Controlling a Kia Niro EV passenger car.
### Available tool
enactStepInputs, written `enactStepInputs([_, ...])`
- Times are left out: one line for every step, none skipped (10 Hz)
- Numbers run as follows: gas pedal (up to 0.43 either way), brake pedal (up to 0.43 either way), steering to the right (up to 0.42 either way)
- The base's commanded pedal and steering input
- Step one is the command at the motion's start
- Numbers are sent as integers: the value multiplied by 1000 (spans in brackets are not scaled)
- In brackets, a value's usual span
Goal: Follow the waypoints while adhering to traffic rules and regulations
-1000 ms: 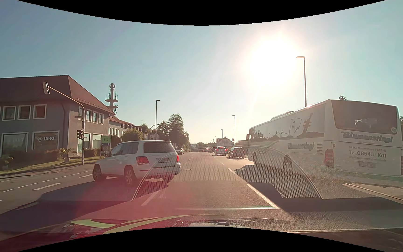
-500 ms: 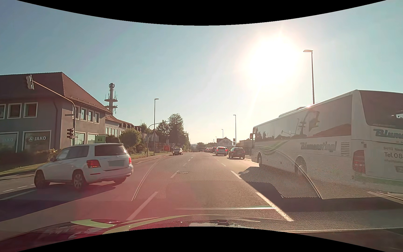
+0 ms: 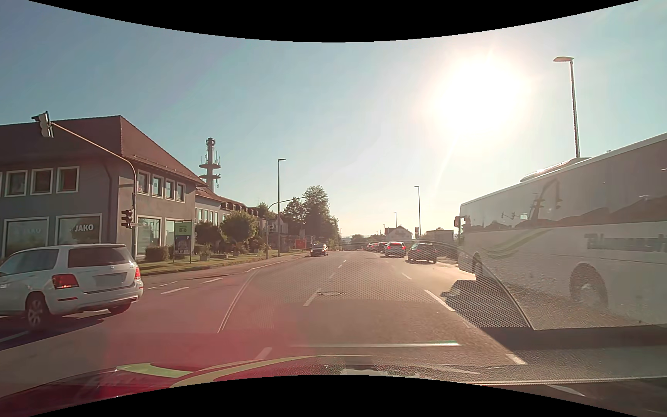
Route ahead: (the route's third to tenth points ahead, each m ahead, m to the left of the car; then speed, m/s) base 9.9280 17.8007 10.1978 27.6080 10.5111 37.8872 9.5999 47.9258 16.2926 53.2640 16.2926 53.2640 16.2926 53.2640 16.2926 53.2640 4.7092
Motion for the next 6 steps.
enactStepInputs([378,0,-333])
enactStepInputs([370,0,-363])
enactStepInputs([370,0,-388])
enactStepInputs([358,0,-414])
enactStepInputs([311,0,-431])
enactStepInputs([248,0,-438])
